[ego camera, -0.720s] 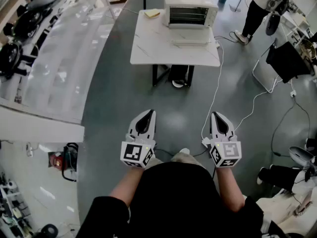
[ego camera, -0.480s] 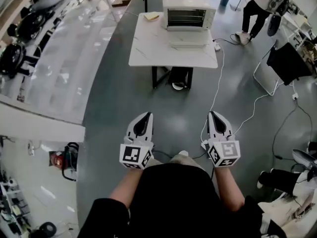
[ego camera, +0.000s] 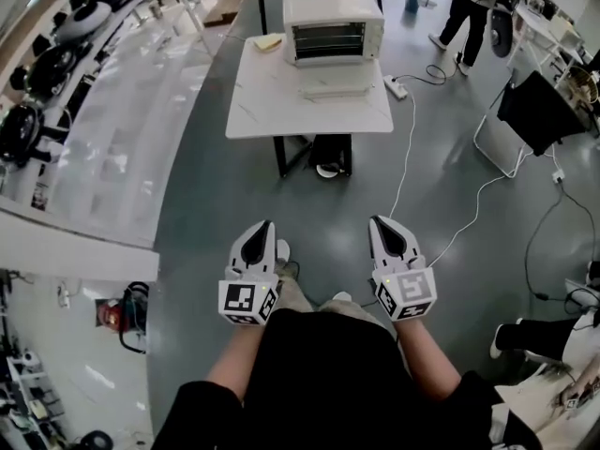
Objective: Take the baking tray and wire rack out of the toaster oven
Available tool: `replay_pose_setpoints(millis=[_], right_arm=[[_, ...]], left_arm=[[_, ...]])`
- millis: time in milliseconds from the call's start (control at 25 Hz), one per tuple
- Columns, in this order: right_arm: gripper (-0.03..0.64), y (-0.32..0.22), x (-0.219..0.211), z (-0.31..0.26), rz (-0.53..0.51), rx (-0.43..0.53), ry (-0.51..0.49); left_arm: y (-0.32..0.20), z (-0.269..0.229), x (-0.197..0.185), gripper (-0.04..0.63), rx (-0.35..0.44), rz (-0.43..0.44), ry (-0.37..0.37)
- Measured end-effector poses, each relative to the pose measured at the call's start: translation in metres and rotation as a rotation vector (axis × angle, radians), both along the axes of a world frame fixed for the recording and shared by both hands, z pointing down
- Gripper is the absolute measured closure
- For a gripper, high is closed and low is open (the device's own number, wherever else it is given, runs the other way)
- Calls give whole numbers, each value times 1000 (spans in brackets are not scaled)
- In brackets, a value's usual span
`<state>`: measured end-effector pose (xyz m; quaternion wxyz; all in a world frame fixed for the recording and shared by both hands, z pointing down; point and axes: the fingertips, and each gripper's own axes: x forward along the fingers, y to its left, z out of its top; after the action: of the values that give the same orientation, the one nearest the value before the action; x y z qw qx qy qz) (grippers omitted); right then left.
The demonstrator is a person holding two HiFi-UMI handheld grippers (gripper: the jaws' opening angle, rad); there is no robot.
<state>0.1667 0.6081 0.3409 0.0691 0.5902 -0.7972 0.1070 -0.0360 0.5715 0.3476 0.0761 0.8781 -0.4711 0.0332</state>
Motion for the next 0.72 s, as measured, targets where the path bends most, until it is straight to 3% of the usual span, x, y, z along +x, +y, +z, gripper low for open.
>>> replay_pose_setpoints(millis=[320,520,720], right_arm=[[594,-46,25,27,52,-18,17],[594,-109,53,46,138,-19,23],[594,-189,64,56,156,-62,25]], left_arm=[[-62,31,30,577,-27,69,-4],[-139,52,67,575,-24,152,20],[-222,53,78,577,-27,178,51]])
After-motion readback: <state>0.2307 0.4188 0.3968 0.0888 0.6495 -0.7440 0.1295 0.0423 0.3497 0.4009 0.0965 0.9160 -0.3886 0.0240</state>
